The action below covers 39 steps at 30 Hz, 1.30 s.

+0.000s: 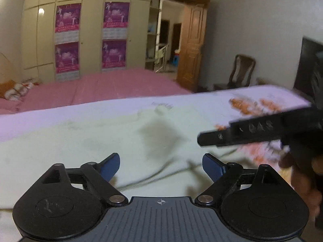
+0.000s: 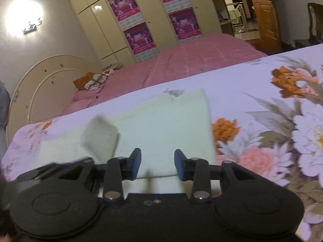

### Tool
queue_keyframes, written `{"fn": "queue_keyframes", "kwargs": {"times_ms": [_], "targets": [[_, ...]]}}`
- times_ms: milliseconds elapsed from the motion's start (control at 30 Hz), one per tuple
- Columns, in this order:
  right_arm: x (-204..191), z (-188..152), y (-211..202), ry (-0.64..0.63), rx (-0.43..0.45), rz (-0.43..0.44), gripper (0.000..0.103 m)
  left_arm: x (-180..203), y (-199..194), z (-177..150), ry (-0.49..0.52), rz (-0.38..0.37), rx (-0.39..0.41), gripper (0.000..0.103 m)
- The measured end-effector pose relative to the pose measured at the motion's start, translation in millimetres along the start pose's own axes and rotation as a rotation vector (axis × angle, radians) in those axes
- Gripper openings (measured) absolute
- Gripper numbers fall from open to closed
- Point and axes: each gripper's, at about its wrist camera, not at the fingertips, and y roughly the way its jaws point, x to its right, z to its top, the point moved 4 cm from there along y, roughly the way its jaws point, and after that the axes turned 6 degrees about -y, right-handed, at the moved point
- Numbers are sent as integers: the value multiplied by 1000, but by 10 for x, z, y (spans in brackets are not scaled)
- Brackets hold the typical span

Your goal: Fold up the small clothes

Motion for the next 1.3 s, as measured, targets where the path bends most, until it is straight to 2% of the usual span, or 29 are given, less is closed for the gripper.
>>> {"fn": "queue_keyframes", "kwargs": {"times_ms": [33, 67, 133, 233, 300, 367, 433, 467, 500, 567, 667, 733, 867, 1033, 1300], "targets": [[-58, -8, 46, -6, -6, 13, 37, -113, -105, -32, -22, 43, -1, 87], [-125, -13, 94, -16, -12, 26, 36, -263, -220, -80, -59, 82, -5, 77], [-248, -26, 183, -41, -23, 42, 37, -588, -452, -181, -149, 163, -20, 70], [-329, -40, 270, -61, -36, 13, 37, -1024, -812, -353, -241, 304, -20, 70], [-288, -47, 326, -39, -53, -38, 40, -1264, -912, -476, -288, 356, -45, 70], [-255, -68, 409, -5, -72, -45, 39, -1389, -926, -543, -345, 362, -67, 70], [-337, -49, 475, -54, -79, -49, 40, -1382, -880, -543, -370, 361, -56, 70], [-407, -34, 506, -87, -89, -35, 32, -1356, -867, -519, -375, 360, -52, 70], [-470, -19, 533, -115, -96, -9, 6, -1338, -829, -477, -377, 359, -48, 70], [-563, 44, 494, -167, -58, -9, 6, -1347, -781, -418, -378, 357, -38, 70], [-586, 252, 192, -189, 84, -23, 6, -1384, -708, -416, -369, 373, -11, 70], [-547, 357, 40, -190, 140, -43, 6, -1410, -692, -411, -376, 370, 1, 70], [-403, 400, -48, -190, 132, -47, 6, -1471, -562, -446, -362, 383, -51, 70], [-129, 305, -57, -160, 105, -110, 6, -1505, -598, -487, -347, 402, -51, 70], [37, 131, -27, -147, 59, -131, 7, -1624, -584, -488, -364, 402, -52, 70]]}}
